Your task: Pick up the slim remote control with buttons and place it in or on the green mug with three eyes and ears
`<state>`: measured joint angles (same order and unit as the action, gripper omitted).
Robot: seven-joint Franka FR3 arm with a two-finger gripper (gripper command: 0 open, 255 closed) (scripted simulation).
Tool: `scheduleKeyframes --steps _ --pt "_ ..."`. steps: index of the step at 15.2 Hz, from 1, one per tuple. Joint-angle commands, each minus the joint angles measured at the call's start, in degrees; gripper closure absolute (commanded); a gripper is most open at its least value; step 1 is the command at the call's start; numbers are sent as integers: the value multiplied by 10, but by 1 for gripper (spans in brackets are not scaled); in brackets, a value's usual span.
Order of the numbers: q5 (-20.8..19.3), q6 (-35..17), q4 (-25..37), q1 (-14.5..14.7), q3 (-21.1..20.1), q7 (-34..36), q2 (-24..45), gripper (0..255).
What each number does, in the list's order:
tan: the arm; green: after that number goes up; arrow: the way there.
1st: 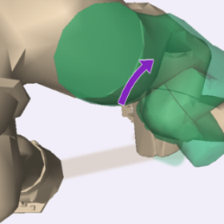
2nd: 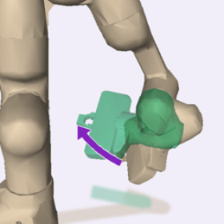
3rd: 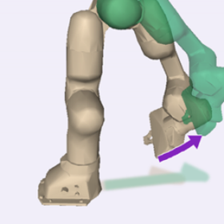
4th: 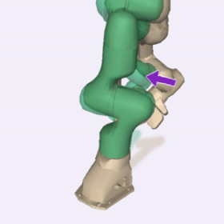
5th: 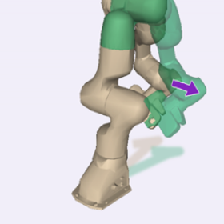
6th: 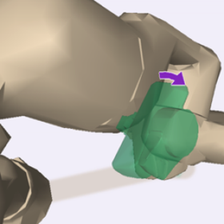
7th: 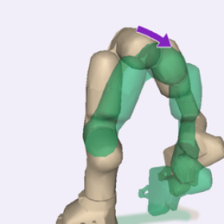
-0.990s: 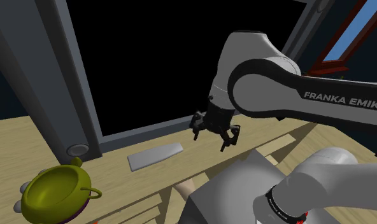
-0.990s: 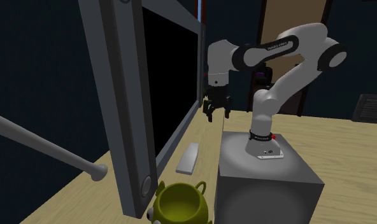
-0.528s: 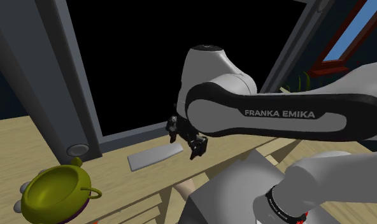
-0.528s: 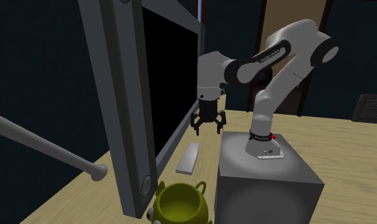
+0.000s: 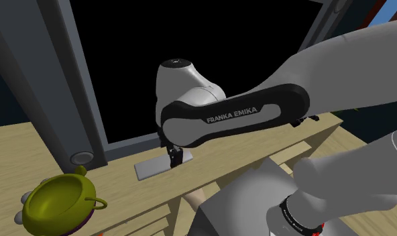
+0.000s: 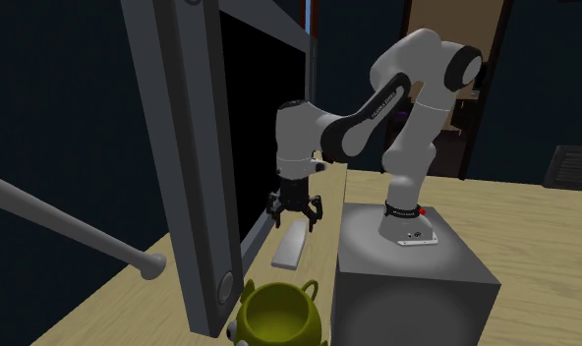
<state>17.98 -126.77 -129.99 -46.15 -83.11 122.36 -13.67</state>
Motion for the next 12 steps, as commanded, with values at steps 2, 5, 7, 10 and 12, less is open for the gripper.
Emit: scheduleKeyframes --steps 2,5,7,10,12 --pt "-10 -25 -5 -66 -72 21 12 0" --pt "3 -46 -13 -127 -137 13 6 0" --pt "14 -56 -16 -157 -168 6 -1 0" --pt "-18 -63 -18 -177 -190 29 23 0" --pt "-42 -67 -19 -198 -212 46 41 0"
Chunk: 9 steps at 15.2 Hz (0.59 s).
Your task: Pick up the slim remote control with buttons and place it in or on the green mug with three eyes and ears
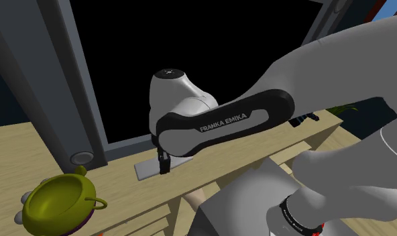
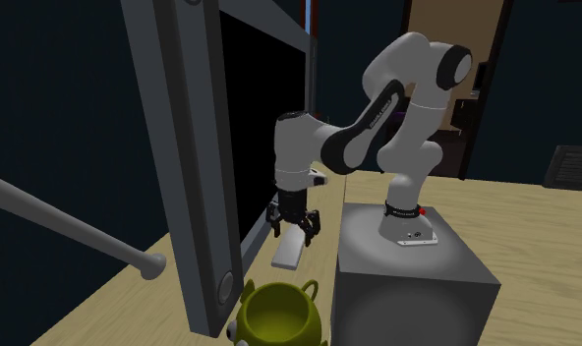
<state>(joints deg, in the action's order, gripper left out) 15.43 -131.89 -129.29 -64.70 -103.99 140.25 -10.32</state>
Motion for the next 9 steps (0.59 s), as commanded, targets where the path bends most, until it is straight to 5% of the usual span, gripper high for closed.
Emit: scheduleKeyframes --steps 1,2,3,4,9 --pt "-28 -18 -27 -25 -16 -125 15 0" --pt "-33 -19 -27 -32 -25 -121 19 0" --pt "-26 -20 -27 -44 -30 -132 14 255" --pt "6 -20 -20 -66 -54 -150 -11 255" --pt "-74 -32 -51 -5 -2 -91 54 255"
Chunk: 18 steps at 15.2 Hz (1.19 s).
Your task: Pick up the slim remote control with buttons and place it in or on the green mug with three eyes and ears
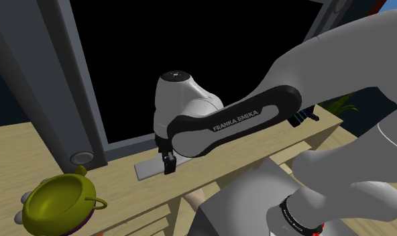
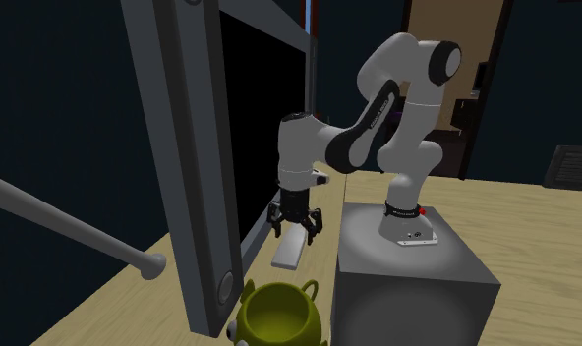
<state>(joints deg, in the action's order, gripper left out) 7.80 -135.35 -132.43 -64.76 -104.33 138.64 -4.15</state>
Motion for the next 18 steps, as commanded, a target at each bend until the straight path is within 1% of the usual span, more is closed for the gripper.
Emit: scheduleKeyframes --steps 1,2,3,4,7,8,9,10,12,15,18 --pt "-17 -2 -27 7 10 -62 7 255" --pt "-19 -4 -30 8 11 -60 9 255" --pt "62 19 5 -10 2 -118 -56 255" --pt "24 21 6 -21 -11 -91 -29 255" --pt "-45 39 13 17 25 -42 22 255" --pt "-75 46 16 26 32 -20 45 255" --pt "-105 54 19 28 32 2 69 255" --pt "-129 63 23 23 24 20 89 255" --pt "-160 81 30 2 -2 43 115 255" --pt "-190 108 43 -20 -31 66 144 255" --pt "-209 134 56 -36 -55 81 166 255"
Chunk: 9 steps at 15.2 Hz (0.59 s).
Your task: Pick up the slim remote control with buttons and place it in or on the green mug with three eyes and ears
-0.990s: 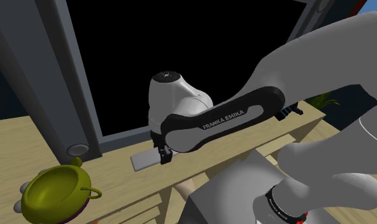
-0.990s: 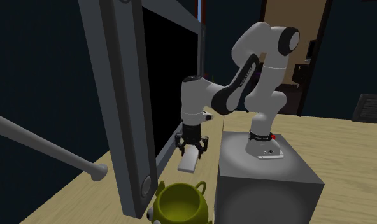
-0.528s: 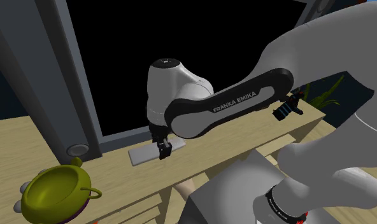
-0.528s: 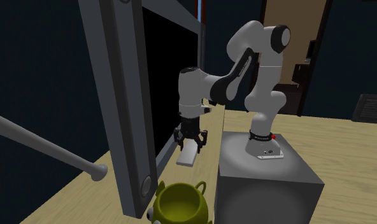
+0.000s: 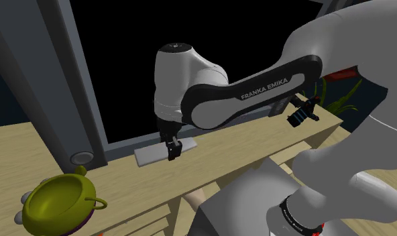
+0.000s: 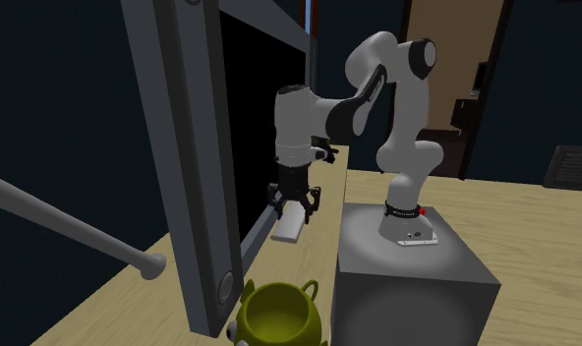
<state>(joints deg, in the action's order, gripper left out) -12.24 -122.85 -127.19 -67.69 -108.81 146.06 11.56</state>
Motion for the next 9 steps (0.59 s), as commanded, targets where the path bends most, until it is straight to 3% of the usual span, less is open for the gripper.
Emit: scheduleKeyframes --steps 1,9 --pt "-14 18 8 -12 -17 11 16 255" --pt "-37 86 49 -36 -61 31 52 255"
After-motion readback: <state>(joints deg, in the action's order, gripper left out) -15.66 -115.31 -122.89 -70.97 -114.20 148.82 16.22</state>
